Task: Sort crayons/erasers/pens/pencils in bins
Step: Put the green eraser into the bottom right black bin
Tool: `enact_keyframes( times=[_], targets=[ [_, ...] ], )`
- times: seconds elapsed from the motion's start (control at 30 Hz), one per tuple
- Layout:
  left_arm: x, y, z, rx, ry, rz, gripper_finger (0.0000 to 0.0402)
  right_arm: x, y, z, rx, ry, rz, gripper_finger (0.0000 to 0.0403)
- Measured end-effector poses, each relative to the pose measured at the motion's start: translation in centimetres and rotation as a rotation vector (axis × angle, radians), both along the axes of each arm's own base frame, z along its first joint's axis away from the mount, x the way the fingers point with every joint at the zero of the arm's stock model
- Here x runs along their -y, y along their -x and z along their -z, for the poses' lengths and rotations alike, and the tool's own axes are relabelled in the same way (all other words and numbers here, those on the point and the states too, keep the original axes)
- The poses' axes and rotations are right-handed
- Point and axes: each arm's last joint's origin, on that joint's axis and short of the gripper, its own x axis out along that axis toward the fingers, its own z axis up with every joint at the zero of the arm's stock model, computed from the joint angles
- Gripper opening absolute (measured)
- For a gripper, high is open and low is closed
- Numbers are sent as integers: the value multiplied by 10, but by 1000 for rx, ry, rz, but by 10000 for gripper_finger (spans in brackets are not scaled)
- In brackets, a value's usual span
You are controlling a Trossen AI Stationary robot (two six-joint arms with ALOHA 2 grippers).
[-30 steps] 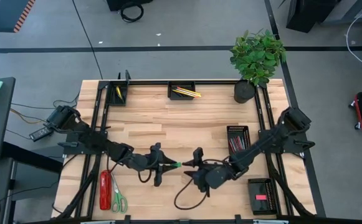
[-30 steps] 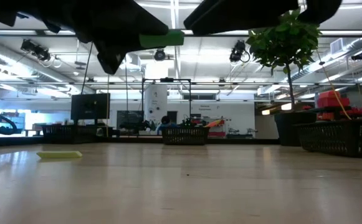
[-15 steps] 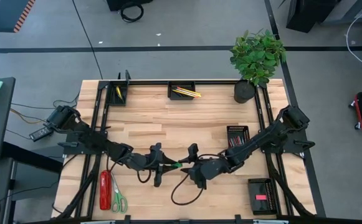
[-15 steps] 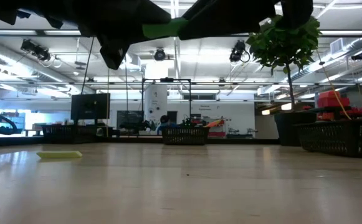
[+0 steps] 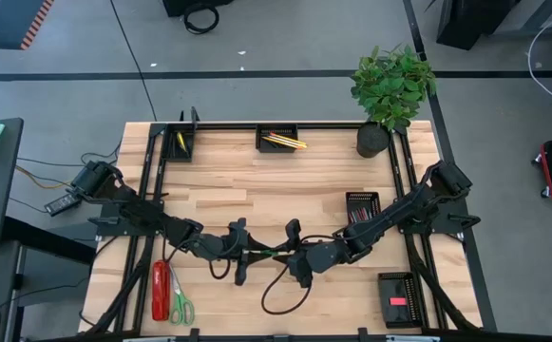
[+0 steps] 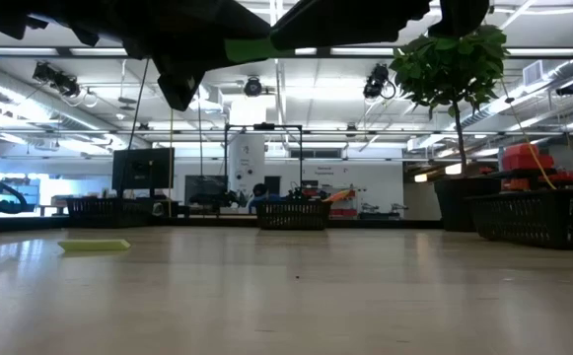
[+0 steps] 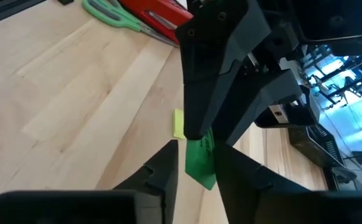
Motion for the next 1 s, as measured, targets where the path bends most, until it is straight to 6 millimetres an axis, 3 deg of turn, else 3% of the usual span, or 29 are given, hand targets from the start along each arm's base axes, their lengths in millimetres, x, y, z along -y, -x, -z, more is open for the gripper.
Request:
enact_keyframes(
  times=[0.3,0.63,1.0],
  targets=[
    [0,0,0,0,0,0,87,2,-1,0,3,1,4,44],
    [0,0,0,1,-9,1,92,2,-1,0,-2,14,8,39],
    [0,0,-1,14,-156,24,109,3,3,6,-73,19,24,38]
  ],
)
